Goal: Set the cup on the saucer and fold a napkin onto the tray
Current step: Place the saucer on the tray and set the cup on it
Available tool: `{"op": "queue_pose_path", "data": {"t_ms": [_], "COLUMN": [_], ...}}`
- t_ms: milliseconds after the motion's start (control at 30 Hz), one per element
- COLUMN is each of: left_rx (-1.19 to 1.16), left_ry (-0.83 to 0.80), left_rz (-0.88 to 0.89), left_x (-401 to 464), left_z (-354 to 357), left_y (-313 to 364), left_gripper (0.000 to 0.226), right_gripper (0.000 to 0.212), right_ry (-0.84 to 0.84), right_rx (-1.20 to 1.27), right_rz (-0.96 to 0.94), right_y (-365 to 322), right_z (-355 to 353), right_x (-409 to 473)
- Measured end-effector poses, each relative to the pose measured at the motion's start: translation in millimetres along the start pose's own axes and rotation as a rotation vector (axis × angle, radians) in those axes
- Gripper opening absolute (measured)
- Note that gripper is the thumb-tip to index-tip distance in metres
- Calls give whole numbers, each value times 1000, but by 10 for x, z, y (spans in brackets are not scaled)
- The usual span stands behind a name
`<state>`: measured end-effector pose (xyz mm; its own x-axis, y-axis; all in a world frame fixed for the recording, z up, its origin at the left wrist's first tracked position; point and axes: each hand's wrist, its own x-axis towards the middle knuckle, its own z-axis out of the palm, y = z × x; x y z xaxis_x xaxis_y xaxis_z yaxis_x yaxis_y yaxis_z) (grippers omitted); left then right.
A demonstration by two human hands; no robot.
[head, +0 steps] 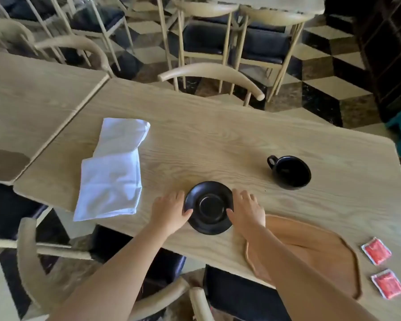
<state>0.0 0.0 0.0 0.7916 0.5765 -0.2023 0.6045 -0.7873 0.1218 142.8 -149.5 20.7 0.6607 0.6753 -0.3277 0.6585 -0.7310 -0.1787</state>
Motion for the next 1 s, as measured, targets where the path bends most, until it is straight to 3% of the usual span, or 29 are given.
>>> {"op": "queue_pose_path", "data": {"t_ms": [133, 333, 567, 700, 867, 1000], "left_rx": [-112, -201, -663, -834, -1132, -1025], "left_ry": [-29, -48, -157, -125, -256, -202], "left_rz": [-26, 29, -215, -230, -177, -100], "left_x": [68, 109, 10, -68, -164, -249], "left_z": [127, 235, 202, 92, -23, 20], "left_y": [-84, -85, 59, 257, 696, 1038], "left_gripper": [41, 32, 10, 23, 36, 39], "right_gripper": [58, 54, 60, 61, 48, 47], "right_ry": [-71, -80, -44, 71, 206, 233], "right_rx": [-4, 154, 500, 682, 846, 906], "right_rz": [73, 133, 249, 280, 413, 472], "right_y": [-39, -72, -59, 185, 705, 1090], "right_z": [107, 230, 239, 201, 105, 102], "right_x": [75, 63, 22, -143, -468, -739]}}
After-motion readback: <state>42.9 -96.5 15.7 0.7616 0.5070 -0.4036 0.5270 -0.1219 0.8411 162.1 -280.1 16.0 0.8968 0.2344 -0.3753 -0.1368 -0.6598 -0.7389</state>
